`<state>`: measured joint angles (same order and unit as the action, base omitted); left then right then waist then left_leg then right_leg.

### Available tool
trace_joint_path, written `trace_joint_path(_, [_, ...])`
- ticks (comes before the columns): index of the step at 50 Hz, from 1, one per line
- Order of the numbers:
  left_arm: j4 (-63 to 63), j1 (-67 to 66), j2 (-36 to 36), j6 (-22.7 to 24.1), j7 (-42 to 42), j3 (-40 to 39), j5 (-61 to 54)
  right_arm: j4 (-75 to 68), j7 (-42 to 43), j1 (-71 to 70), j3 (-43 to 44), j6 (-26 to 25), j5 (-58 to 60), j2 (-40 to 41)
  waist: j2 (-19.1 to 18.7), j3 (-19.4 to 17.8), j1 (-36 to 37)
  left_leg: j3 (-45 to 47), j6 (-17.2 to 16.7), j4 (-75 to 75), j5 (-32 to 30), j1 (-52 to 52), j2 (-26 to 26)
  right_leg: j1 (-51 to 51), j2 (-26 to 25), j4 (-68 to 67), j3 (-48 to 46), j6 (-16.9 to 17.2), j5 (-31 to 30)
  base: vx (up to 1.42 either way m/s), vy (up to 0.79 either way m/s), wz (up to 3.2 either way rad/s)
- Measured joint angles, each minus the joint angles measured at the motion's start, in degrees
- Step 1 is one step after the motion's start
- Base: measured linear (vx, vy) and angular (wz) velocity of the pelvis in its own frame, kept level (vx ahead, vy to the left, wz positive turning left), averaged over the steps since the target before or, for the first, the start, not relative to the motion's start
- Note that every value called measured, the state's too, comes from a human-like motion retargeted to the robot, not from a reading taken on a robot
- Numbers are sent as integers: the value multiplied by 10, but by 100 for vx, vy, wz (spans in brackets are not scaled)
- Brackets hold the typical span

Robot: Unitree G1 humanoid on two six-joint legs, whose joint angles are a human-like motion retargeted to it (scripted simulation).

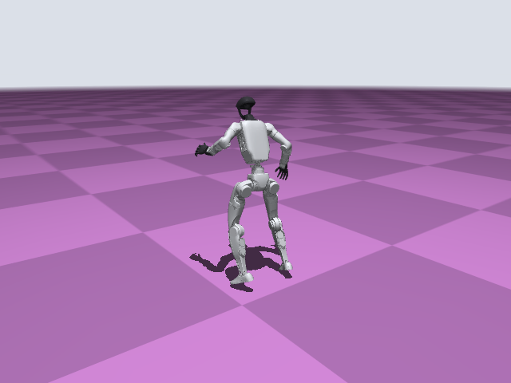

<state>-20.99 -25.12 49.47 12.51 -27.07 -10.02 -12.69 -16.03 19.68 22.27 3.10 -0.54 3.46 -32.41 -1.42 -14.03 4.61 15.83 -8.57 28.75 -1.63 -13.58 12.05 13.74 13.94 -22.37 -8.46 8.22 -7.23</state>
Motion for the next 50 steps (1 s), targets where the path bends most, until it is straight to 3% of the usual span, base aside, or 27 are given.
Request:
trace_joint_path(2, [50, -12, -24, -3, 10, -4, 21, -99, -9, -35, -13, -3, -27, 17, 4, -60, 2, 2, -12, -49, 51, -1, -3, 23, 8, 36, -7, 39, 37, 112, 13, -27])
trace_joint_path(5, [160, 42, -47, -16, 21, 38, 6, -229, -35, -120, -73, -27, -108, 30, 17, -152, -7, -9, -10, -198, 99, 5, -27, 46, 12, 157, 8, 68, 74, 105, 5, 22])
trace_joint_path(8, [257, 45, -79, -35, 44, 111, 35, -256, -48, -54, -62, -21, -70, 33, -13, -148, -22, -7, -29, -193, 201, -59, 9, 96, -1, 159, -7, 68, 172, 121, -9, 63])
trace_joint_path(10, [307, 73, -68, -52, 71, 150, 49, -237, -69, -33, -95, -26, -85, 25, -10, -158, -23, -29, -29, -248, 152, -92, -6, 125, 8, 188, 3, 68, 117, 105, 8, 66])
trace_joint_path(12, [365, 91, -90, -81, 82, 178, 100, -228, -53, -2, -99, -15, -72, 16, -12, -155, -36, -103, 48, -105, 45, -193, -41, 194, 52, 77, 48, 10, 21, 93, 26, 50])
trace_joint_path(13, [403, 110, -105, -99, 82, 187, 116, -232, -50, -8, -111, -13, -73, 15, -22, -155, -34, -149, 69, 54, 24, -292, -31, 282, 42, -72, 76, -45, 28, 90, 12, -9])
trace_joint_path(14, [451, 127, -129, -112, 81, 196, 128, -249, -31, -17, -115, -12, -63, 22, -26, -156, -31, -176, 53, 200, 47, -360, -19, 351, 38, -222, 97, -52, 68, 97, 2, -45])
trace_joint_path(15, [503, 142, -156, -123, 79, 204, 139, -272, -5, -29, -116, -12, -48, 34, -27, -158, -27, -195, 18, 339, 91, -414, -6, 410, 37, -372, 116, -34, 125, 97, 3, -43])
trace_joint_path(16, [564, 175, -189, -134, 69, 204, 120, -298, 20, -65, -128, -25, -36, 43, -21, -158, -29, -197, 18, 399, 127, -436, 1, 437, 38, -436, 129, -44, 168, 87, 4, -34])
trace_joint_path(18, [644, 222, -243, -150, 39, 192, 86, -308, 68, -122, -146, -42, -16, 54, -9, -158, -40, -195, 29, 482, 181, -460, 9, 467, 41, -521, 148, -84, 234, 65, 6, -15])
trace_joint_path(20, [640, 253, -255, -153, -1, 192, 43, -256, 88, -167, -174, -36, -29, 42, -2, -158, -49, -200, 65, 519, 202, -477, 8, 484, 32, -555, 162, -150, 272, 49, 7, -7])
trace_joint_path(22, [581, 241, -234, -135, -23, 216, 67, -182, 89, -155, -174, -12, -21, 25, -2, -157, -58, -189, 48, 518, 227, -427, 13, 432, 50, -556, 150, -130, 290, 57, 8, 7])
trace_joint_path(25, [514, 257, -185, -128, -11, 258, 144, -146, 38, -153, -176, -1, -32, 0, -10, -144, -47, -165, 51, 441, 231, -338, 14, 339, 55, -469, 131, -123, 290, 45, 8, -3])
trace_joint_path(31, [489, 275, -180, -106, 33, 283, 42, -205, -3, -155, -175, -22, -73, 18, -8, -111, -23, -90, 33, 111, 129, -90, -1, 89, 60, -120, 57, -34, 148, 41, 5, -20])
trace_joint_path(34, [484, 261, -179, -92, 47, 284, 19, -218, -21, -141, -177, -20, -57, 18, 4, -66, -9, -47, 19, -58, 71, 4, -14, 12, 57, 30, 21, 14, 68, 39, 1, -29])
trace_joint_path(37, [480, 248, -173, -78, 70, 286, 22, -229, -40, -130, -181, -7, -61, 19, 11, -14, -1, -19, 6, -172, 55, 64, -18, -29, 49, 112, -7, 49, 40, 36, 2, -15])
trace_joint_path(43, [598, 288, -189, -95, 102, 306, 71, -303, -35, -151, -208, 19, -50, 29, 25, 65, -4, -22, 17, -216, 82, 105, -16, -74, 40, 148, -28, 46, 72, 28, 0, 9])
trace_joint_path(47, [702, 298, -235, -124, 99, 268, 151, -344, -29, -157, -193, 14, -11, 47, 27, 95, -7, -28, 23, -215, 90, 121, -14, -91, 39, 137, -39, 42, 83, 22, 1, 13])
trace_joint_path(50, [729, 278, -266, -130, 89, 237, 141, -348, -36, -154, -184, 18, -29, 56, 28, 110, -9, -26, 21, -218, 96, 134, -12, -101, 39, 133, -42, 41, 92, 20, 0, 1])
